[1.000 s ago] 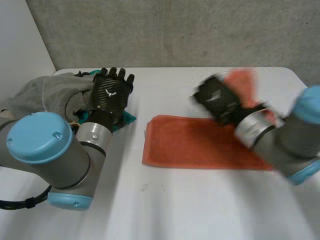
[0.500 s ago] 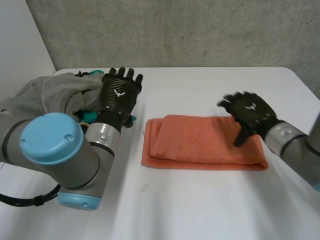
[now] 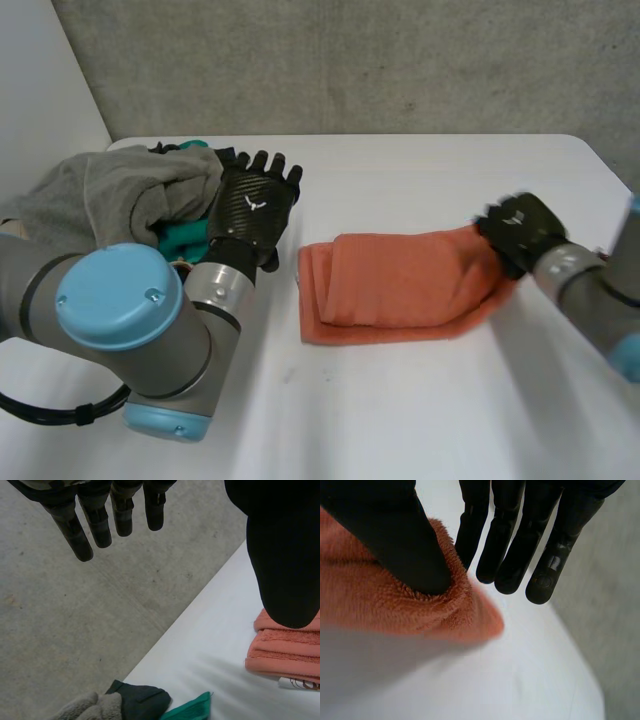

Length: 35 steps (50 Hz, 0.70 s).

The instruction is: Fold the laundry.

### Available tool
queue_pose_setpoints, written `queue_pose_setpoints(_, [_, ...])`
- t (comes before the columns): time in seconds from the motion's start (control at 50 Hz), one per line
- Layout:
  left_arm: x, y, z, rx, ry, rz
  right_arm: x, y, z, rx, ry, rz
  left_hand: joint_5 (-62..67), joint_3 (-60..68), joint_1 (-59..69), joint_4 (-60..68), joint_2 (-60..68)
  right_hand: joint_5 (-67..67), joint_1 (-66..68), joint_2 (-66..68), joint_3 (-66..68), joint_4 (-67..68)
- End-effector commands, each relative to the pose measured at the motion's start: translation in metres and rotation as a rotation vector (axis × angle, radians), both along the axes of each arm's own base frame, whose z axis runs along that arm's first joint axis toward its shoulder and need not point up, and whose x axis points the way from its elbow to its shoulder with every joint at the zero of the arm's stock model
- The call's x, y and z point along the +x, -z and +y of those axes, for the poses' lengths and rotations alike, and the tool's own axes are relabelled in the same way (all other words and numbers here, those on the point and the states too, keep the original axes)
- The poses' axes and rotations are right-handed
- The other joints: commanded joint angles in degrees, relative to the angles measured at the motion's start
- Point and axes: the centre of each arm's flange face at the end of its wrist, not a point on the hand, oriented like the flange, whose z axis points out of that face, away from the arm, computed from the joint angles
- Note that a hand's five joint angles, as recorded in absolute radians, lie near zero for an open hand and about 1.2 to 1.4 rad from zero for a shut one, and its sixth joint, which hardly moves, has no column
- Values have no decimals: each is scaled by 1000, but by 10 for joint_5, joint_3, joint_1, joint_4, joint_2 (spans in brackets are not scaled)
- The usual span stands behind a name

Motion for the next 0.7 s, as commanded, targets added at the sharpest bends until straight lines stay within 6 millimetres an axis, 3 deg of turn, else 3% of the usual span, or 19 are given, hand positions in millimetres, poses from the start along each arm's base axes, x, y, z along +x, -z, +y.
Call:
queue_pose_setpoints(0.02, [13,-9,1,-7,-30,7,84,-16,47,-116,-247,-43,-27,-20,-8,-17,-17,152,267,125,123,119])
queue_pose_setpoints(0.04, [15,-9,0,-7,-36,7,102,-8,64,-118,-335,-53,-27,-20,-8,-17,-17,152,267,125,123,119])
queue_pose_setpoints(0.12, [24,-9,-4,0,-72,11,142,19,114,-75,-557,-63,-27,-20,-8,-17,-17,152,267,125,123,119])
queue_pose_setpoints(0.18, [26,-8,-5,6,-82,15,151,29,124,-51,-595,-62,-27,-20,-8,-17,-17,152,267,125,123,119])
queue_pose_setpoints(0.24, [25,-11,-8,1,-81,29,152,20,120,-54,-558,-93,-27,-20,-8,-17,-17,-369,-254,-396,-398,-402])
queue_pose_setpoints(0.26, [24,-12,-8,-1,-81,35,151,16,118,-50,-538,-112,-27,-20,-8,-17,-17,-502,-387,-529,-531,-535])
queue_pose_setpoints(0.28, [24,-13,-9,0,-79,39,150,11,114,-24,-504,-169,-27,-20,-8,-17,-17,-548,-433,-575,-577,-581])
queue_pose_setpoints(0.34, [19,-20,-14,-14,-70,74,137,-6,94,23,-409,-289,-23,-16,-4,-13,-13,-548,-433,-575,-577,-581])
queue_pose_setpoints(0.36, [15,-25,-15,-23,-61,97,123,-24,76,41,-335,-385,-23,-16,-4,-13,-13,-548,-433,-575,-577,-581])
queue_pose_setpoints(0.42, [8,-27,-18,-13,-46,128,95,-55,56,84,-224,-545,-22,-15,-3,-11,-11,-548,-433,-575,-577,-581])
queue_pose_setpoints(0.46, [-2,-28,-17,7,-18,161,82,-62,50,121,-168,-593,-13,-6,6,-3,-3,-548,-433,-575,-577,-581])
queue_pose_setpoints(0.56, [-26,-22,-11,95,45,189,63,-57,45,249,-67,-576,-10,-3,9,1,0,-548,-433,-575,-577,-581])
queue_pose_setpoints(0.7, [-48,2,-10,276,105,170,68,-33,34,391,-14,-515,-6,0,12,4,4,-548,-433,-575,-577,-581])
